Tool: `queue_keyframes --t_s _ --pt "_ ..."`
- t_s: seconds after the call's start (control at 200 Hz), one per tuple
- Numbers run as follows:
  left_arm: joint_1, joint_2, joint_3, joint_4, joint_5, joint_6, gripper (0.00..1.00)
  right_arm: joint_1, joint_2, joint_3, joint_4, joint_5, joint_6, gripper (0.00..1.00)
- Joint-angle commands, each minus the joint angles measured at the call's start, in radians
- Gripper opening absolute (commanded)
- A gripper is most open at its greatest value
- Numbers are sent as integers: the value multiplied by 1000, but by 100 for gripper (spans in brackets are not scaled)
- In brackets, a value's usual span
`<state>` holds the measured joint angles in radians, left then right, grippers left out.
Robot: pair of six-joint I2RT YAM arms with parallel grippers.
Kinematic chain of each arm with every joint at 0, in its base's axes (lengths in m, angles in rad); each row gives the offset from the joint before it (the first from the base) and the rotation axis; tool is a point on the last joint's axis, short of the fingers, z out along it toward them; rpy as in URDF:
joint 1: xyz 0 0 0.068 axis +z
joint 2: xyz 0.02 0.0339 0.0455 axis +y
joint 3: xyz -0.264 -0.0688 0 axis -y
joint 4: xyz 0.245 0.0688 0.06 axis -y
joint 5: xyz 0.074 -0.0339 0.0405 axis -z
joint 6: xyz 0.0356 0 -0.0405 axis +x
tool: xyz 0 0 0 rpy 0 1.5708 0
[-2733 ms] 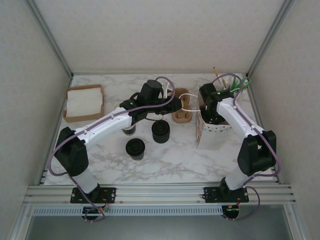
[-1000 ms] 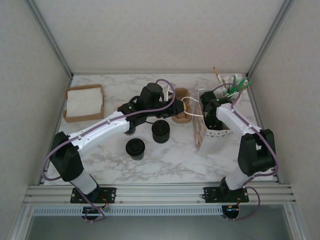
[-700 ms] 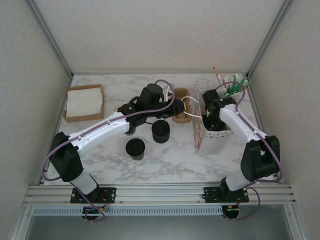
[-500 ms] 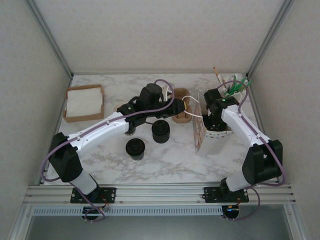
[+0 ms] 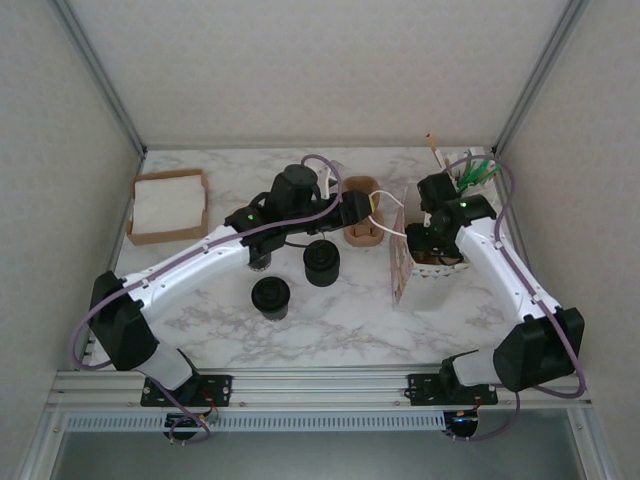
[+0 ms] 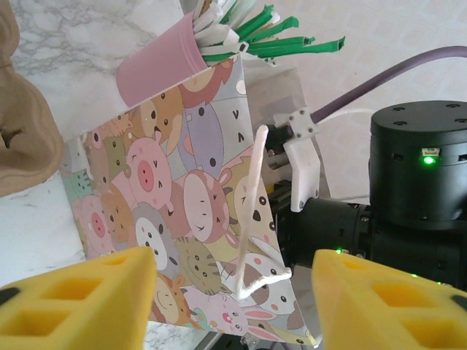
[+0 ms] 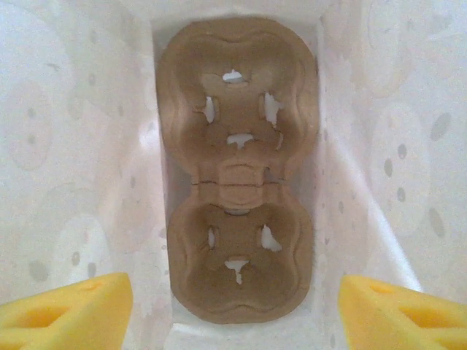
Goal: Pack the takeout coffee
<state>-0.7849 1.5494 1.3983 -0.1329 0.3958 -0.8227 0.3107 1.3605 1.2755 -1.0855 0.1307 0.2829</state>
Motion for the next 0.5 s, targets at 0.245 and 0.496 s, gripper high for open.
queue_keyframes --t_s 0.245,0.496 --pt "-8 -72 -15 -13 -54 41 76 -5 -95 37 -2 11 15 84" --pt "-1 -84 -13 -35 -87 69 82 -9 -127 36 15 -6 19 84"
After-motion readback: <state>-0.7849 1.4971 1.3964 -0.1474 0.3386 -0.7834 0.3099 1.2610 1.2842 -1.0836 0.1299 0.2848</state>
